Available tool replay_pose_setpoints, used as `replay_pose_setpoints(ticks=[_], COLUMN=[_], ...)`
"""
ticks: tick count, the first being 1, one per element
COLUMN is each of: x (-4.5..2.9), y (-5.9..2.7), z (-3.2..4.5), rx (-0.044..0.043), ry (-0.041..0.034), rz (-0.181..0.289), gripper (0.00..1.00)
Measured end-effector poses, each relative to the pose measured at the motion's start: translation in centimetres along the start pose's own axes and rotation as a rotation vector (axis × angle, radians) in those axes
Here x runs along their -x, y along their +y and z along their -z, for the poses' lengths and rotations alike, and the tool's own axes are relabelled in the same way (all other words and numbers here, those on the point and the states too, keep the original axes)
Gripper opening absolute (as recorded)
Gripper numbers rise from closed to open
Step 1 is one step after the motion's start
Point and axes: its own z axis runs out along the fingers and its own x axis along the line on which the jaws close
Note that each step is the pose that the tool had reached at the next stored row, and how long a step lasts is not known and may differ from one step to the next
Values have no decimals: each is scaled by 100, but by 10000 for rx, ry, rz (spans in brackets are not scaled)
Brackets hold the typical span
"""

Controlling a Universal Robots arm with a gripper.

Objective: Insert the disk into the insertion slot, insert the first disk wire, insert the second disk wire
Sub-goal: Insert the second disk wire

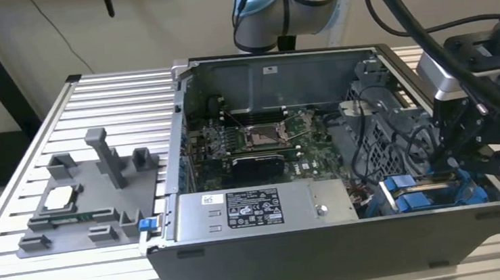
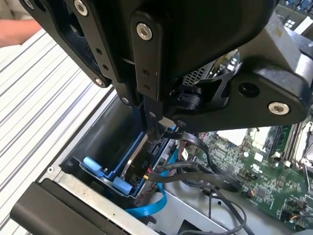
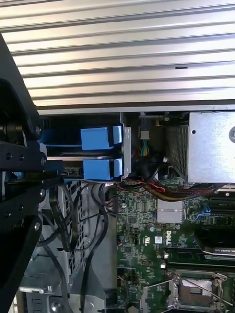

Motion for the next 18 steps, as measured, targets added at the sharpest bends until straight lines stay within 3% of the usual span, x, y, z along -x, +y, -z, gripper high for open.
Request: replay_pose_setpoints(ticks=[3,7,8,18], x=[6,6,5,-8], y=[1,-12,-24,-47], z=[-10,-26,-36,-122], rx=[-2,7,8,8], ry=[-37,-317,-336,-344], rz=[-22,-40,-41,-41], gripper=[0,0,0,0])
